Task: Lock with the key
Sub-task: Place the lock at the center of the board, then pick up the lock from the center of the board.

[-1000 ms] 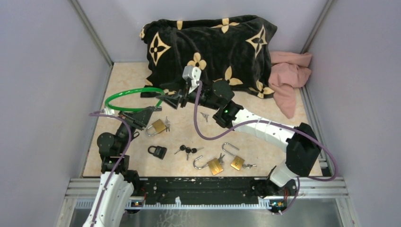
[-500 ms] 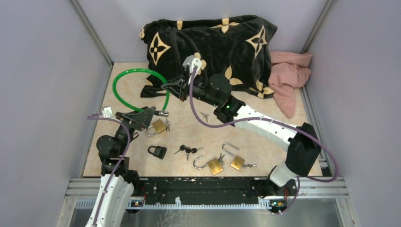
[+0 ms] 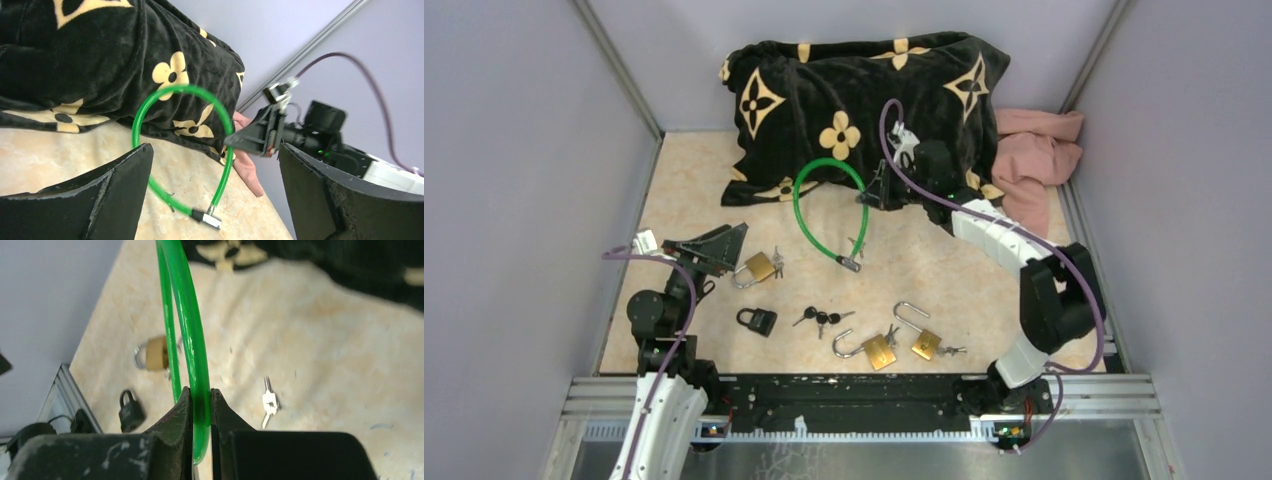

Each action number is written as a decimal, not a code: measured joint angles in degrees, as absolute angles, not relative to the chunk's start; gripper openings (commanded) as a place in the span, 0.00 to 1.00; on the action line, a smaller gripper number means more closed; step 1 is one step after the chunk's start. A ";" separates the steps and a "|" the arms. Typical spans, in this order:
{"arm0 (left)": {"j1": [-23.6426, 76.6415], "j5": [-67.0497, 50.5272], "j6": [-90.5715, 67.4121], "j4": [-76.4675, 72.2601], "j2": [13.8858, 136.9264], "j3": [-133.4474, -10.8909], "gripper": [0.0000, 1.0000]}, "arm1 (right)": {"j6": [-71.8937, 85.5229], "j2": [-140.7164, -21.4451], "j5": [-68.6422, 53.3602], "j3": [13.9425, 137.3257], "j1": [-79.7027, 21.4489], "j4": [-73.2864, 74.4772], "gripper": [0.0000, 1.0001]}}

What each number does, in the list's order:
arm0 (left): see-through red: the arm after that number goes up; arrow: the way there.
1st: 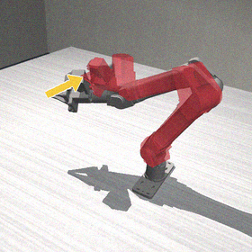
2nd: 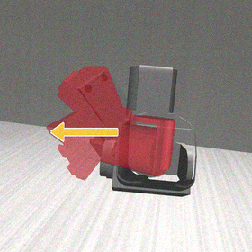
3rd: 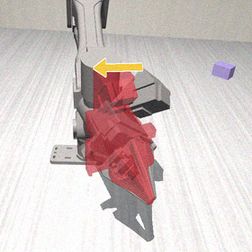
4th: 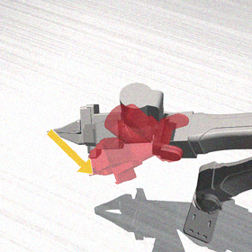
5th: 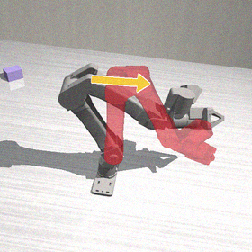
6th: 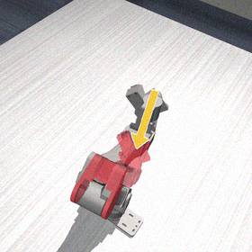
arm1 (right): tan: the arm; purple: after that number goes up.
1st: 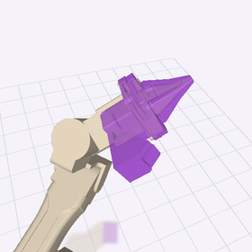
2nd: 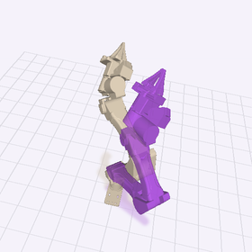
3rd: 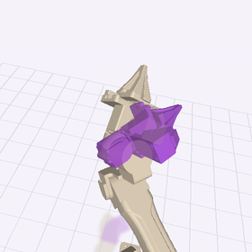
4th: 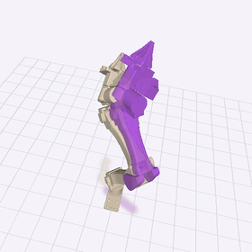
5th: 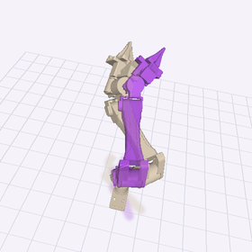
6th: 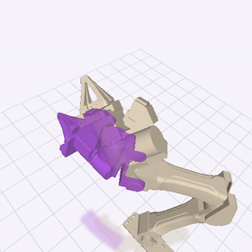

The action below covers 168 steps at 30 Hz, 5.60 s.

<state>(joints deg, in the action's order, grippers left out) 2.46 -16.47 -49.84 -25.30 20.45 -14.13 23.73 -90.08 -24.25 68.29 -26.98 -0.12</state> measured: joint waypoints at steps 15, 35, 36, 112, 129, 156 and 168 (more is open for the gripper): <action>2.46 -16.21 -49.19 -24.97 19.11 -13.98 0.99 | 20.47 -107.04 -23.46 68.82 -19.00 15.44 0.25; 2.46 -16.78 -48.95 -25.28 18.55 -13.23 0.99 | 8.51 -98.91 5.74 77.76 -30.06 36.95 0.63; 2.46 -16.78 -48.93 -25.30 18.52 -13.23 0.99 | 8.60 -98.04 7.51 77.71 -32.91 38.83 0.63; 51.40 -27.16 47.72 13.32 81.69 -40.34 0.44 | 47.18 -66.00 -0.43 23.33 -57.14 5.87 0.00; 52.36 -30.26 35.29 6.92 81.62 -39.33 0.00 | 46.57 -65.21 -0.27 23.22 -56.42 6.70 0.04; 35.73 -48.95 5.56 9.34 56.66 -37.54 0.00 | 24.97 -39.79 -21.10 12.43 -43.03 -16.08 0.98; 29.47 -58.08 -3.53 1.89 41.98 -32.62 0.00 | 12.05 -55.40 -37.87 19.38 -41.32 -35.00 0.97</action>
